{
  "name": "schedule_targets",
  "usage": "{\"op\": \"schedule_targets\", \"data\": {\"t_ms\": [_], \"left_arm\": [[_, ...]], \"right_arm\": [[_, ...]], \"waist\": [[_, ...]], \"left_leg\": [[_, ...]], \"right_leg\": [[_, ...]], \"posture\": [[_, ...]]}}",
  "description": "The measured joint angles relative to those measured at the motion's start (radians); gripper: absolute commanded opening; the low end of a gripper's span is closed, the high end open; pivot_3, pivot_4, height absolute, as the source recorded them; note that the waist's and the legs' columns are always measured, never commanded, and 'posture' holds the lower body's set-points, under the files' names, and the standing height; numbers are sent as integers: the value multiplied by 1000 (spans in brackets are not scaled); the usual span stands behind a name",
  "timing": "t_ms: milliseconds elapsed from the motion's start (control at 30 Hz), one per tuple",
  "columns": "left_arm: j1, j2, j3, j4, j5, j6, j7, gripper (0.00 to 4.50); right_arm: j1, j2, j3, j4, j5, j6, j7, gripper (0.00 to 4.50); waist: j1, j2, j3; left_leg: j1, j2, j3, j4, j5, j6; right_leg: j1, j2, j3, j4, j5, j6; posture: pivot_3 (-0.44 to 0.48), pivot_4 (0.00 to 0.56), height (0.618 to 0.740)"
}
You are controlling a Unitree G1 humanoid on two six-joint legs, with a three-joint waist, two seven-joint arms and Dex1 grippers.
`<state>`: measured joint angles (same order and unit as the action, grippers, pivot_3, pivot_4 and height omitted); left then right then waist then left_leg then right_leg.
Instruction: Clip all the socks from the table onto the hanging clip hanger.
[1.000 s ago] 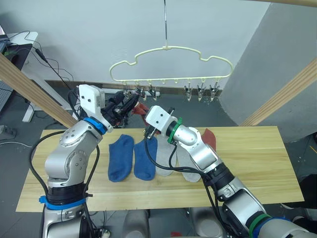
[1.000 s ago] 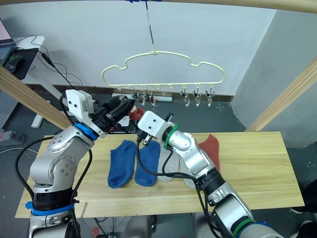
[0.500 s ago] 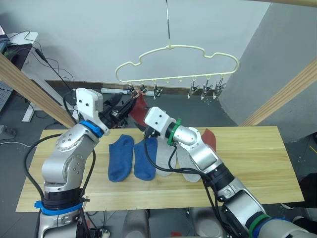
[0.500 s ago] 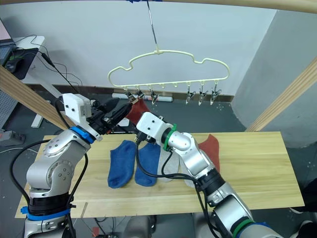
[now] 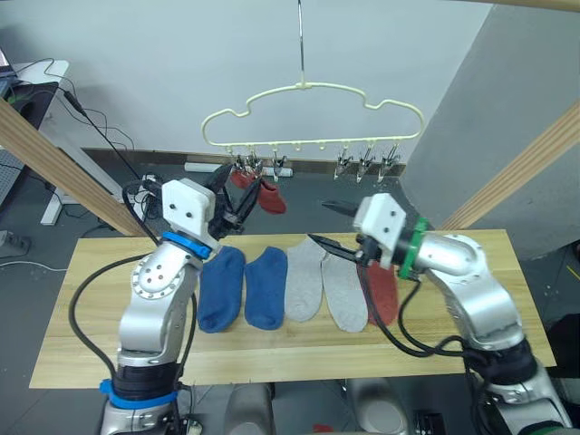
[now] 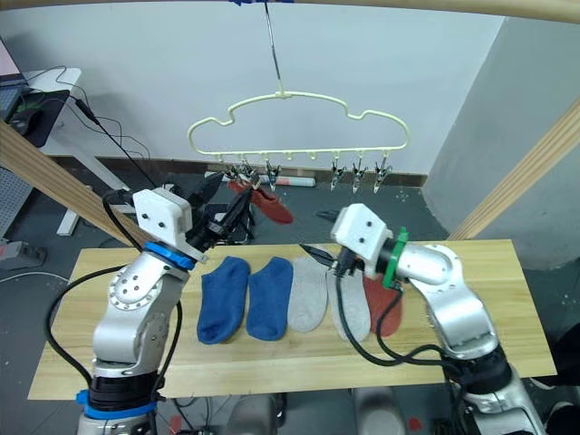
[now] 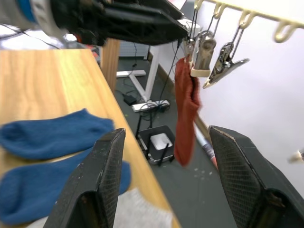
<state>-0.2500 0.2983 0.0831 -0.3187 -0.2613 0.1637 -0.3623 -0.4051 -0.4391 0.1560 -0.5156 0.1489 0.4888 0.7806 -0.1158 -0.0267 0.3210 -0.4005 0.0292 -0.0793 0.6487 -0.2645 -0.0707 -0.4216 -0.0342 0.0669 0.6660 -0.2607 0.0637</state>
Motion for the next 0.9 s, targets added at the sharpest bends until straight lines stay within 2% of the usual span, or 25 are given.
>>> {"op": "schedule_targets", "data": {"t_ms": [267, 400, 467, 900], "left_arm": [[-16, -77, -11, 107, 47, -68, 56, 2771], [-30, -88, -15, 140, 50, -90, 58, 2000], [-42, -90, -19, 158, 52, -104, 57, 1377], [-81, -107, -18, 218, 86, -154, 92, 1377]], "right_arm": [[4, -45, -96, -99, 105, 134, -55, 2901], [15, -64, -100, -119, 122, 154, -69, 2941], [25, -69, -102, -122, 133, 161, -78, 2941], [32, -108, -104, -134, 183, 173, -106, 2941]], "waist": [[-12, 0, 0], [-17, 0, 0], [-21, 0, 0], [-27, 0, 0]], "left_leg": [[0, 0, 0, 2, 0, 0], [0, 0, 0, 2, 0, 0], [0, 0, 0, 2, 0, 0], [0, 0, 0, 2, 0, 0]], "right_leg": [[1, 0, 0, 1, 0, 0], [1, 0, 0, 1, 0, 1], [1, 1, 0, 1, 0, 1], [1, 1, 0, 1, 0, 1]], "posture": [[-260, 318, 733], [-270, 319, 733], [-270, 319, 733], [-279, 316, 733]]}}
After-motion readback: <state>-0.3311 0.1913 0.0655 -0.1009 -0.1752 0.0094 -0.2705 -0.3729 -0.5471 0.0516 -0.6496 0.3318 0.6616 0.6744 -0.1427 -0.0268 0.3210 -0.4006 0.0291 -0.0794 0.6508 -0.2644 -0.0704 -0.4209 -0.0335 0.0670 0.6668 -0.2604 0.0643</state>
